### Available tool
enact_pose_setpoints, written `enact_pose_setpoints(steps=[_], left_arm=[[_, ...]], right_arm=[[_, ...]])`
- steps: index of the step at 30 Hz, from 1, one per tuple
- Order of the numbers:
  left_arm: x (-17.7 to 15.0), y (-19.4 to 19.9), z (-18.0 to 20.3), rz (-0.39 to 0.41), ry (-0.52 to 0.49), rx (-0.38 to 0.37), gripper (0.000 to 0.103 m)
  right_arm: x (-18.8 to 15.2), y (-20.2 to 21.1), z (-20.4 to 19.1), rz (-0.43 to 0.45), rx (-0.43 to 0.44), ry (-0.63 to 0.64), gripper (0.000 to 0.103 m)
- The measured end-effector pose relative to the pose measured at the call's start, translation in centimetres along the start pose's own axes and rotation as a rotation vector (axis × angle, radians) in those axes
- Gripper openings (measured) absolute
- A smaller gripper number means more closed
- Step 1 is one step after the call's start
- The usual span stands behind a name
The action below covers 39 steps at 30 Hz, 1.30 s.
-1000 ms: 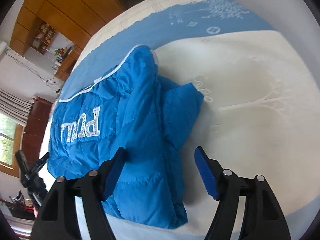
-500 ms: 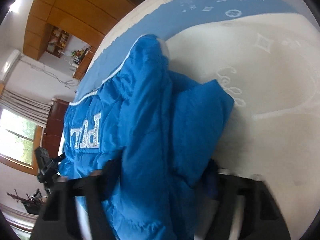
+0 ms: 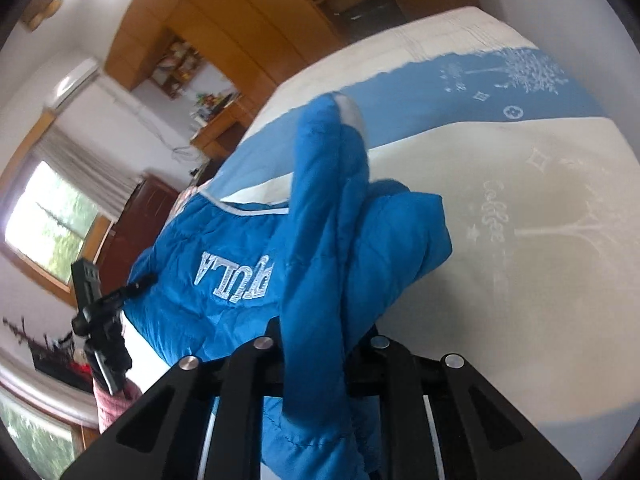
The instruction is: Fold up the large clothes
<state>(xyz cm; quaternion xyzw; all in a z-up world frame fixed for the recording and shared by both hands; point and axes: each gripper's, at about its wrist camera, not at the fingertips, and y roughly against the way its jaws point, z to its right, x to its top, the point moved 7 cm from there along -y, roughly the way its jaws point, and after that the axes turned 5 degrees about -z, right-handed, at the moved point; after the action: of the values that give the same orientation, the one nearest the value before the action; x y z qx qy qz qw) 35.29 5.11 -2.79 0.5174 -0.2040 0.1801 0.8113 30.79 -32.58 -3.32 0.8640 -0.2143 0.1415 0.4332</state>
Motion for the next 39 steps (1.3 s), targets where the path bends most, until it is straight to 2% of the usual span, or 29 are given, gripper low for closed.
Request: enact_pose_setpoints(steps=[4,7,11,15,17,19,24,30,32,33,34,35,39], left_arm=[[-4.4,4.0,0.7,-0.025,-0.051,0.004,0.015],[-8.5,5.2,0.4,-0.076,-0.085,0.040,0.016],[-13.1,4.1,-0.9,-0.131,-0.114,0.124,0.018],[-15.5,1.2,-4.1,-0.176,-0.077,0.173,0.024],[-15.8,0.1,-4.9,-0.172,-0.062,0.170,0.029],[-16.0,-0.6,-4.9,-0.150,-0.089,0.199,0.032],[-15.7,-1.0,-4.5,-0.110,-0.123,0.269,0.033],[-15.6,-0.9,-4.4,-0.093,-0.104,0.275,0.034],[-16.0,-0.3,-4.3,-0.092,-0.106,0.287,0.035],[-16.3,-0.1,-3.9,-0.089,-0.103,0.302,0.037],[-16.7,0.1,-3.5,-0.088,-0.102,0.316,0.038],[-16.7,0.5,-3.3,-0.088,-0.105,0.327,0.040],[-17.0,3.0,-3.2,-0.078,-0.106,0.333,0.057]], right_arm=[[-5.4,2.6,-1.2,-0.037,-0.002,0.003,0.014],[-9.5,3.2,-1.2,-0.083,-0.032,-0.004,0.015],[-13.1,2.2,-0.2,-0.131,-0.113,-0.028,0.016],[-15.2,-0.5,3.0,-0.169,-0.172,-0.102,0.018],[-15.6,-1.8,4.2,-0.172,-0.148,-0.134,0.022],[-15.8,-2.3,5.0,-0.155,-0.114,-0.163,0.022],[-16.5,-2.6,5.0,-0.121,-0.188,-0.109,0.024],[-17.2,-2.2,4.9,-0.102,-0.201,-0.112,0.026],[-17.1,-1.9,4.9,-0.101,-0.211,-0.115,0.030],[-17.1,-1.6,5.0,-0.099,-0.229,-0.123,0.035],[-17.1,-1.1,4.9,-0.098,-0.264,-0.116,0.045],[-17.1,-0.8,4.6,-0.092,-0.288,-0.106,0.049],[-17.0,2.2,3.5,-0.045,-0.390,-0.046,0.049]])
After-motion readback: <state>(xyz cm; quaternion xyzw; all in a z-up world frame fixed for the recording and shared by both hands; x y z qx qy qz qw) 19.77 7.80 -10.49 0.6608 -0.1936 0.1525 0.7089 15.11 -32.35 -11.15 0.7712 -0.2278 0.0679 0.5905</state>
